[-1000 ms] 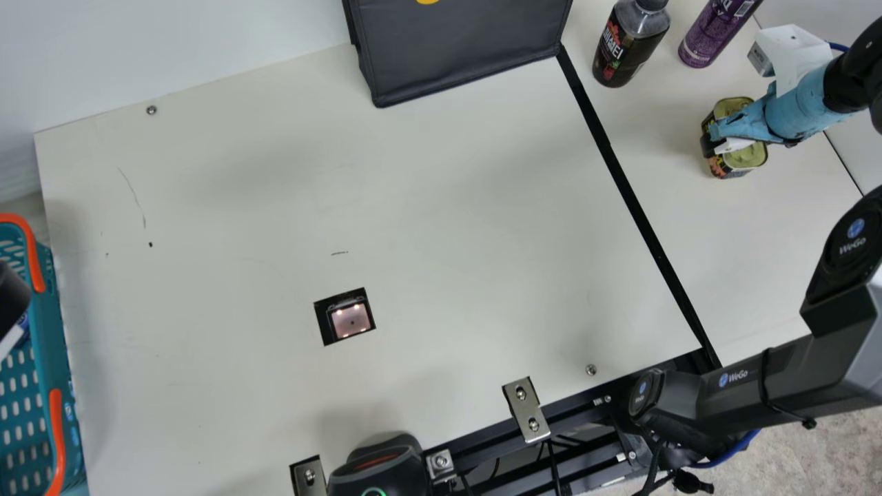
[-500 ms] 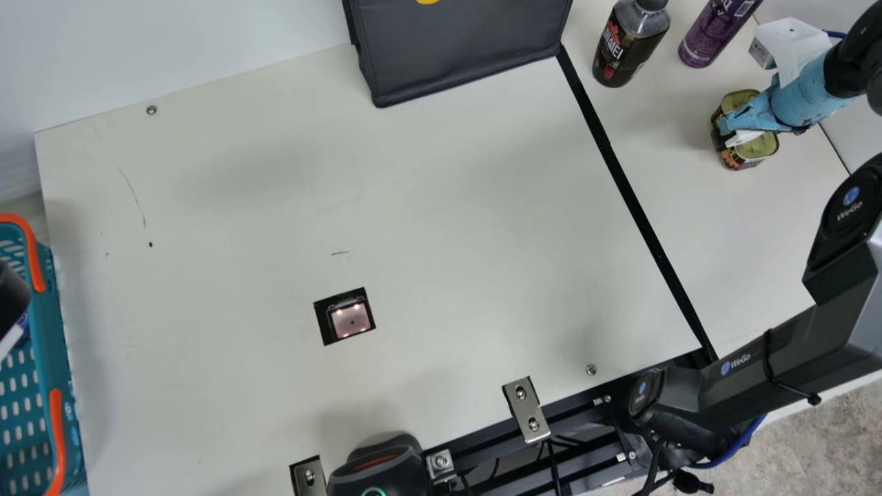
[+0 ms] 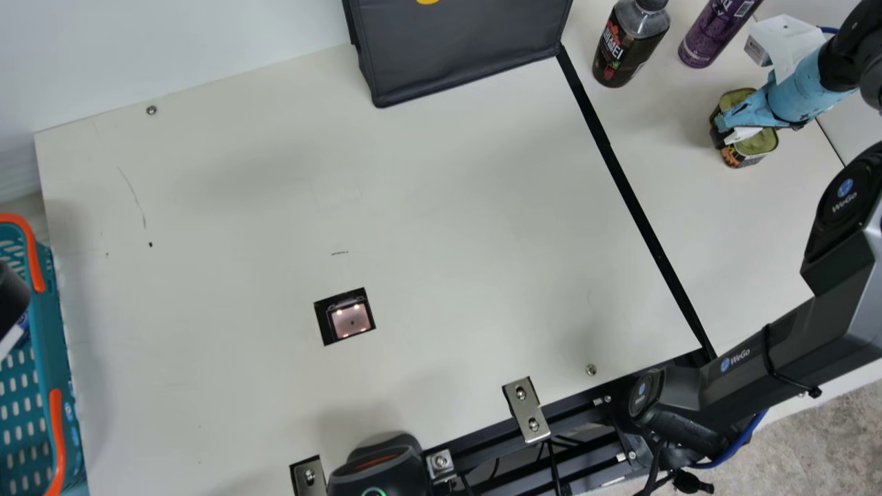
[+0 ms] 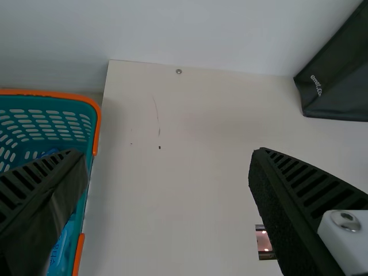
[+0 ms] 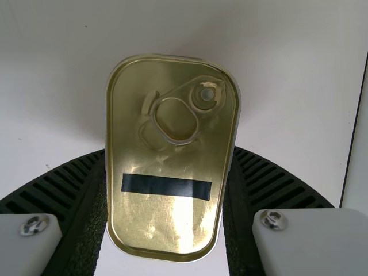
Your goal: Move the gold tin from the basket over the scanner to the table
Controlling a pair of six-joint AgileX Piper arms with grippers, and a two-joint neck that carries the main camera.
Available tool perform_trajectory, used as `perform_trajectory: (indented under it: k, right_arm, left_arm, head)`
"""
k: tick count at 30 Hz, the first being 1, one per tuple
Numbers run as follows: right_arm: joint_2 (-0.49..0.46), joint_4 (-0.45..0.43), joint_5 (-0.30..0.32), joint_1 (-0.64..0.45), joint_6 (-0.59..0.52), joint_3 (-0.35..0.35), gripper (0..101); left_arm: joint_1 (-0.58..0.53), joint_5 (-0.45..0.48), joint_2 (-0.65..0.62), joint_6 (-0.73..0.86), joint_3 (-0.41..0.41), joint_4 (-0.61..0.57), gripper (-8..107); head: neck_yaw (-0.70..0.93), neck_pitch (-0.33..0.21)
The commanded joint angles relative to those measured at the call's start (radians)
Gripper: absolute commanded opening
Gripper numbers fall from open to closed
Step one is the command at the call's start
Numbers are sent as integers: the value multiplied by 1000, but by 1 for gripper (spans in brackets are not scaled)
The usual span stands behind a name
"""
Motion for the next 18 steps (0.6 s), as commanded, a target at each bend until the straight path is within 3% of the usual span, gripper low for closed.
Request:
perform_trajectory:
  k: [1,10,18]
  right_arm:
    - [2,-16,-18,2,12,4,63]
    - [-41,-76,-55,25,57,38,94]
    - [-183,-126,-85,84,107,99,95]
  left_arm:
    - [0,0,0,0,0,0,90]
    - [0,0,0,0,0,0,90]
    - [0,0,0,0,0,0,90]
  head:
    - [-2,-30]
    - [-2,-30]
    - [-2,-30]
